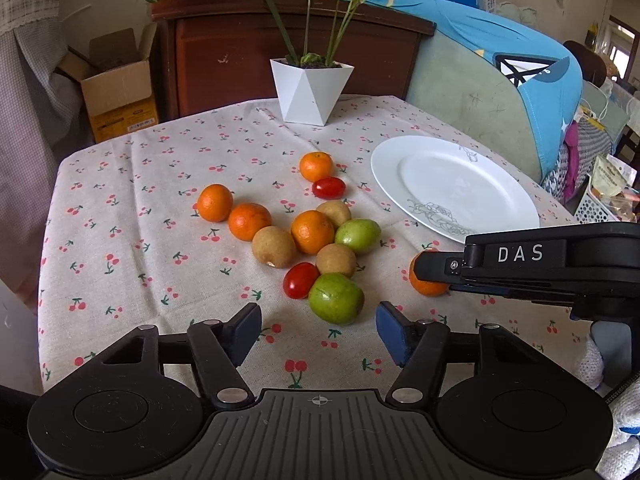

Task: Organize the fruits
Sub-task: 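Grasp a tangerine with the right tool while the left tool grasps a green lime, then carry tangerine and lime onto the white plate and open both tools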

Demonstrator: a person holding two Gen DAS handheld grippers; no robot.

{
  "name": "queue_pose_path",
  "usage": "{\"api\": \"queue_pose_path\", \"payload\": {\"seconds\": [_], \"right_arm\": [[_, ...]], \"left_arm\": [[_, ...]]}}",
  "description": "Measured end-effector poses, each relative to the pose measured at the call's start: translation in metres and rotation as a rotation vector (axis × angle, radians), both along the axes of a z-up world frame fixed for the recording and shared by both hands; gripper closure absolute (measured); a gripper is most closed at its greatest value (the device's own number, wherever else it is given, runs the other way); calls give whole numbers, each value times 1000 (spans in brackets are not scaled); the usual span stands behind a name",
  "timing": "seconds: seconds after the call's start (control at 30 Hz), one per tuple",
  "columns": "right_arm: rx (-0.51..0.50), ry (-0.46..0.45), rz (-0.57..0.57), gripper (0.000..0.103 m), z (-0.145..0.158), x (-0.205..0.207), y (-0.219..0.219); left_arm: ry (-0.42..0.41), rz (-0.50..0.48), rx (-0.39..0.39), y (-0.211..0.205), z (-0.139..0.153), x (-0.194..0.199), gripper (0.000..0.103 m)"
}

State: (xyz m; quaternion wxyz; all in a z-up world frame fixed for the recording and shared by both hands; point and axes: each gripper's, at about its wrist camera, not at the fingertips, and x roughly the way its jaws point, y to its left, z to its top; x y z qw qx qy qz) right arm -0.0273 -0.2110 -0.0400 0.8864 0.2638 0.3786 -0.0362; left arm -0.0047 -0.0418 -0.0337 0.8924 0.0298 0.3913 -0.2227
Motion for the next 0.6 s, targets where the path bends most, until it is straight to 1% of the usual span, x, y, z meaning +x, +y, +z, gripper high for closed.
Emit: {"api": "queue_pose_path", "payload": {"seconds": [0.23,0.27,0.37,0.4,0.5,0.6], "right_arm": [[25,6,-11,73,-2,-1,-3],[29,7,-12,71,-2,-1,-3],[47,10,-19,71,-3,-1,-5],[50,10,-20,71,-3,-2,-5],[58,21,-6,71,-4,-1,-5],[49,26,-1,71,-4,-1,-3]], "left_arm": [[-14,-5,9,-11,-8,5,54],[-19,-5,10,-12,-8,5,55],[-20,-8,0,-13,-8,6,57],[-24,-8,-1,-13,-8,6,60],[-30,-13,-2,-13,-8,5,73],[-28,-19,-8,-13,-8,4,73]]}}
